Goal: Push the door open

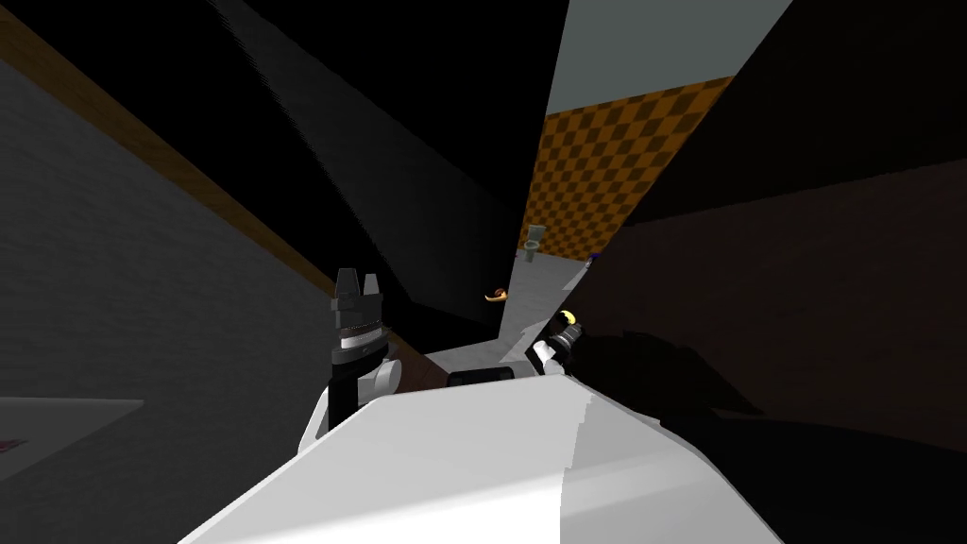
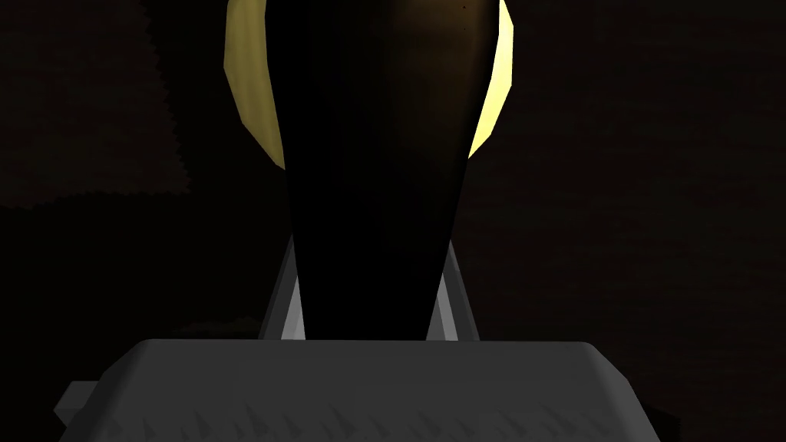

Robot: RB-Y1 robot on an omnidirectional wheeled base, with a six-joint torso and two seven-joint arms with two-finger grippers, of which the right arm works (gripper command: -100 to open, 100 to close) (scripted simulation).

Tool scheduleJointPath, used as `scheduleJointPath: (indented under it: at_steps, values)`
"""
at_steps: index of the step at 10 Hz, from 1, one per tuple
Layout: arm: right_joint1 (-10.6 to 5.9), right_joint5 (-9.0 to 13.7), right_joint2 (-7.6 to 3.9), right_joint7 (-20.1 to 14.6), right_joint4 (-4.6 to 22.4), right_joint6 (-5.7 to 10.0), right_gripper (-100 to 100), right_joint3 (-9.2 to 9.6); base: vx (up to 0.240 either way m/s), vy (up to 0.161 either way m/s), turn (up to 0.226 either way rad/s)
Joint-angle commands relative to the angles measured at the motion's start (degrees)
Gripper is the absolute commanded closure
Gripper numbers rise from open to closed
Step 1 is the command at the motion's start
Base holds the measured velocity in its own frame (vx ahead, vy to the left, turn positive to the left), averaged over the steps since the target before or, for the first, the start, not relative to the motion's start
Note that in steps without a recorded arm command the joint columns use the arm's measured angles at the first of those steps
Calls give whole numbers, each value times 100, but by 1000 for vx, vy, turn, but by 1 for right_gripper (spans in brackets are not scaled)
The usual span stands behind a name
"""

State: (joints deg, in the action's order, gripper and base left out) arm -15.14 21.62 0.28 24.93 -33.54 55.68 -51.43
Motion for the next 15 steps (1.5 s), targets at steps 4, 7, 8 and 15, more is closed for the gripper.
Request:
scheduleJointPath:
  at_steps: [4,7,8,15]
  values:
    - [-75,50,-173,39,108,195,100,-98,12,-35,4]
    - [-128,205,-227,147,121,359,100,-331,21,-76,106]
    - [-128,205,-227,147,362,359,100,-331,19,-56,41]
    - [-165,314,-255,222,619,474,100,-495,10,-33,30]
